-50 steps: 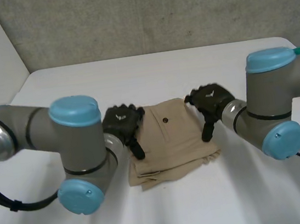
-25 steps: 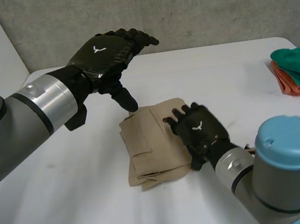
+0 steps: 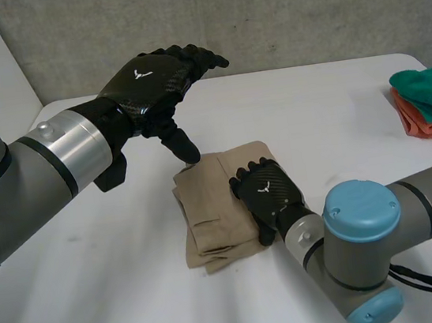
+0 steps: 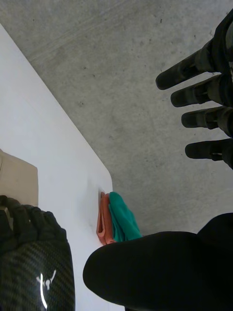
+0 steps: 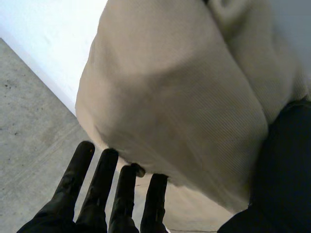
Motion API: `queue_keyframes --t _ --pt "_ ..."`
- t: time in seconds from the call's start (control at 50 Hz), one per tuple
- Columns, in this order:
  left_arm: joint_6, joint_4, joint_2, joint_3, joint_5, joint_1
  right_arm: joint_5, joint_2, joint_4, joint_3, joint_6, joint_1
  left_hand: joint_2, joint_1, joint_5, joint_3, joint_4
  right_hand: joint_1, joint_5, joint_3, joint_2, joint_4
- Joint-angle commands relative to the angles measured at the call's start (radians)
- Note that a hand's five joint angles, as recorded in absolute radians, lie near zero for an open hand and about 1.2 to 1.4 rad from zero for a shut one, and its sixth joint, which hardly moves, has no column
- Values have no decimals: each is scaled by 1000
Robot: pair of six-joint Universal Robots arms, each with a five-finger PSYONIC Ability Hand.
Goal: Fold the laundry.
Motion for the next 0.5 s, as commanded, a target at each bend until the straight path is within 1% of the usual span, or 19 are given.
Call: queue_keyframes --t 0.02,0.16,0.24,0.32,0.34,0.44,0.5 --pt "-2 0 0 -2 0 0 -10 31 0 -68 2 -2 -3 -7 -29 -4 -13 304 328 252 248 252" --pt "-3 0 0 -2 2 3 -14 66 2 -133 3 -4 -3 -7 -29 -4 -13 442 466 390 386 390" --pt "-3 0 0 -2 2 3 -14 92 3 -179 5 -4 -3 -7 -29 -4 -13 562 586 510 506 510" --pt "-3 0 -1 -2 2 6 -14 122 14 -226 6 -4 -3 -7 -29 -4 -13 838 862 786 782 786" --pt "-3 0 -1 0 2 6 -13 126 16 -242 8 -4 -3 -7 -29 -4 -13 943 967 891 887 891" --pt "-3 0 -1 0 2 8 -10 120 25 -253 9 -8 0 -4 -26 -1 -11 976 1000 925 921 925" --pt "-3 0 -1 0 2 9 -24 108 45 -250 15 -21 0 -4 -26 -1 -11 1025 1049 974 970 974"
